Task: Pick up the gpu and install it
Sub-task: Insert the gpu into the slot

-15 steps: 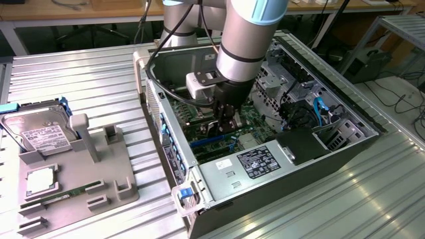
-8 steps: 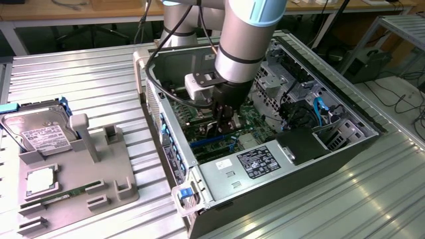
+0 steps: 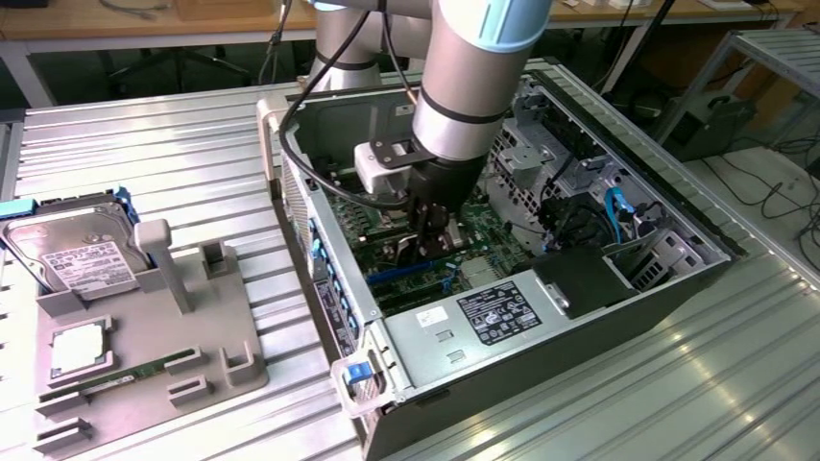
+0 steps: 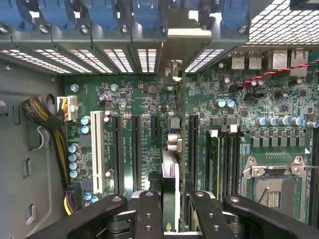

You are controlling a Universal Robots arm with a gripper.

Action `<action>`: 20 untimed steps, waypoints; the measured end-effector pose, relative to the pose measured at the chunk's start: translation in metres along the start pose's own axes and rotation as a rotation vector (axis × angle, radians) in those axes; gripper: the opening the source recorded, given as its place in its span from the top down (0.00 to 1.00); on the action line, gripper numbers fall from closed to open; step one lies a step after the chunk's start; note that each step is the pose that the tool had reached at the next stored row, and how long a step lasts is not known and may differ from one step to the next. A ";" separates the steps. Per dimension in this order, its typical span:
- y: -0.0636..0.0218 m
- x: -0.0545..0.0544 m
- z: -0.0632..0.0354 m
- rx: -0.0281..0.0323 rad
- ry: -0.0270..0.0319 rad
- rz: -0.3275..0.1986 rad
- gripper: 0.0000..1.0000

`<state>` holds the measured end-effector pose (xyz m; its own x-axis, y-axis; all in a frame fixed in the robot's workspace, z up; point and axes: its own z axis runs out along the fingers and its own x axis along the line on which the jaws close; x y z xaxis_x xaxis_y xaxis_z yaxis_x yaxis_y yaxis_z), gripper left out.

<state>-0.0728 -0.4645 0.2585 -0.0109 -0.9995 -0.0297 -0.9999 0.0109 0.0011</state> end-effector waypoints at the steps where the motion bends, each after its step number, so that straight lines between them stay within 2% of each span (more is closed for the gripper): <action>1: 0.0001 0.000 0.0003 -0.0001 -0.0002 0.000 0.73; 9: 0.0006 -0.001 0.0010 -0.0005 -0.0008 0.000 0.73; 20: 0.0010 -0.001 0.0085 -0.0014 -0.0060 0.000 0.73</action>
<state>-0.0738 -0.4629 0.2500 -0.0113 -0.9993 -0.0356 -0.9999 0.0112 0.0025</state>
